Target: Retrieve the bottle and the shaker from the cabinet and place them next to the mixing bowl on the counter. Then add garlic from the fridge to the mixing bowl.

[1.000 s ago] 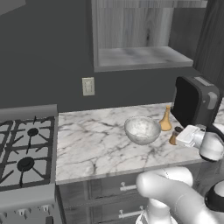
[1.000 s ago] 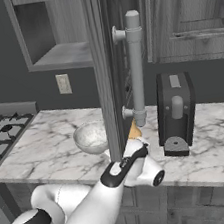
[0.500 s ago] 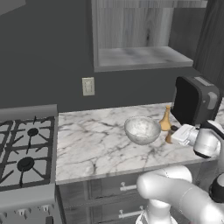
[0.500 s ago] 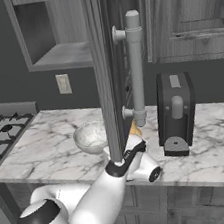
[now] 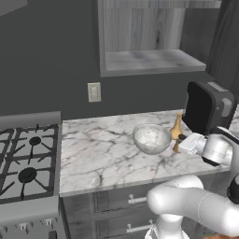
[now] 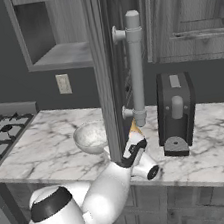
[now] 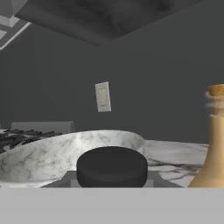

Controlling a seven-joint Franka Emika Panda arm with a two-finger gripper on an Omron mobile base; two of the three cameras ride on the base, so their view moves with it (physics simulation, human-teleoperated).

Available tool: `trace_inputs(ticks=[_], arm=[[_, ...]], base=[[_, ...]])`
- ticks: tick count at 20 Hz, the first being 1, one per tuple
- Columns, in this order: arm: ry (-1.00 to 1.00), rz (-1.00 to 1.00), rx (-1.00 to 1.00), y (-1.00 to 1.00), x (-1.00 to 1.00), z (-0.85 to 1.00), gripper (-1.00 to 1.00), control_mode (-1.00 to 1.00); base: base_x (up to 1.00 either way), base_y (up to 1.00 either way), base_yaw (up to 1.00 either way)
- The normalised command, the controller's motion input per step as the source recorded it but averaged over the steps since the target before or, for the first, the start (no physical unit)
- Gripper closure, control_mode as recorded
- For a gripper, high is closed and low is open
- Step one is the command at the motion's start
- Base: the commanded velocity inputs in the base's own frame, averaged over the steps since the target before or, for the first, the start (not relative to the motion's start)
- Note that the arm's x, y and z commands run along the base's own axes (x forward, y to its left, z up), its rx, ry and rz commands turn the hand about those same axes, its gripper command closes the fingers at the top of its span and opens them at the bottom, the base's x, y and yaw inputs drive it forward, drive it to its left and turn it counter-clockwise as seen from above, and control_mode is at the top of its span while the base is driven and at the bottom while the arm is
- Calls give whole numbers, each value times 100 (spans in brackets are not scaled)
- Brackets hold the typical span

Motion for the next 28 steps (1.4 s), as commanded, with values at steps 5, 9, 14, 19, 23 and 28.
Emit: trace_inputs(ticks=[5,9,14,19,23,28], arm=[[0,0,0,0,8,-26,100,-100],[0,0,0,0,7,-25,100,-100],[0,0,0,0,8,-25,100,-100],[0,0,0,2,10,-23,100,-100],[0,0,0,6,14,-27,100,-100],[0,0,0,22,9,-28,-100,-100]], base=[[0,0,0],[0,0,0],[0,0,0],[0,0,0],[0,0,0],[0,0,0]])
